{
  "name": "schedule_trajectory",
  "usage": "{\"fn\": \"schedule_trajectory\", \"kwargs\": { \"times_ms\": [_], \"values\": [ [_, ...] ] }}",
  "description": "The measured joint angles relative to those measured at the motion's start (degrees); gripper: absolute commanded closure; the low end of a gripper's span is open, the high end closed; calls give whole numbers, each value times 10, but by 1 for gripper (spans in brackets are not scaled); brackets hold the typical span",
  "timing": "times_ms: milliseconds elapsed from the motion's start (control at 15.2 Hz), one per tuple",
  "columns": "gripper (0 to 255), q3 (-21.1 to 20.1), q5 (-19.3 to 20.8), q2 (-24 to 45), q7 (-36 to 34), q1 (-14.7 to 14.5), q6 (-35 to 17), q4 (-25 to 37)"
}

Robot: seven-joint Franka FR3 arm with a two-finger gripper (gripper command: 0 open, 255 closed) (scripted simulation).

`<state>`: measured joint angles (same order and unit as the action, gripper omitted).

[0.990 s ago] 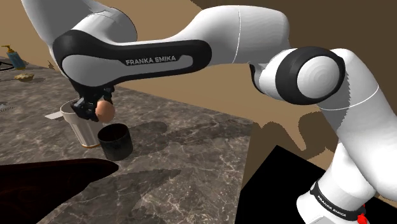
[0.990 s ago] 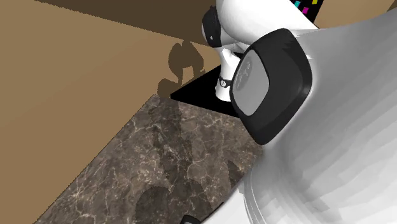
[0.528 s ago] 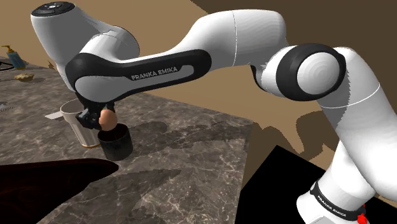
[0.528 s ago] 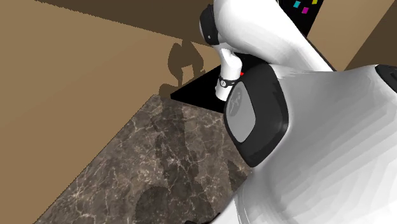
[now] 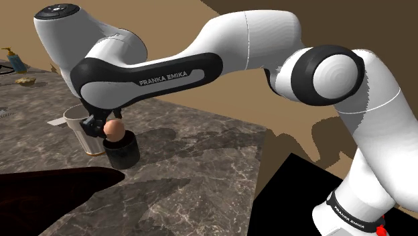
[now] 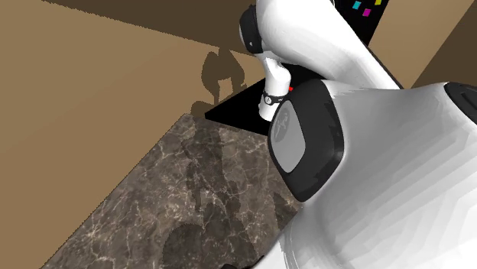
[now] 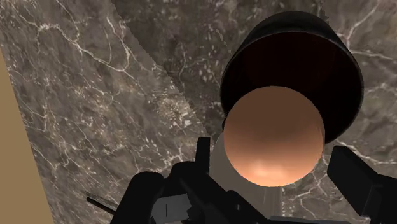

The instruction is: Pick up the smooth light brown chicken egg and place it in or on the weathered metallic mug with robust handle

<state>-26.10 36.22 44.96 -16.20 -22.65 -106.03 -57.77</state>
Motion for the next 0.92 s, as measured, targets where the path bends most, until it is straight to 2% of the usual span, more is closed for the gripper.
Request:
{"fn": "schedule_trajectory", "kwargs": {
  "times_ms": [330, 594, 924],
  "values": [
    [0, 0, 0, 0, 0, 0, 0, 0],
    [0, -4, -6, -10, 10, -14, 45, 38],
    [0, -6, -8, -18, 10, -16, 55, 38]
  ]
}}
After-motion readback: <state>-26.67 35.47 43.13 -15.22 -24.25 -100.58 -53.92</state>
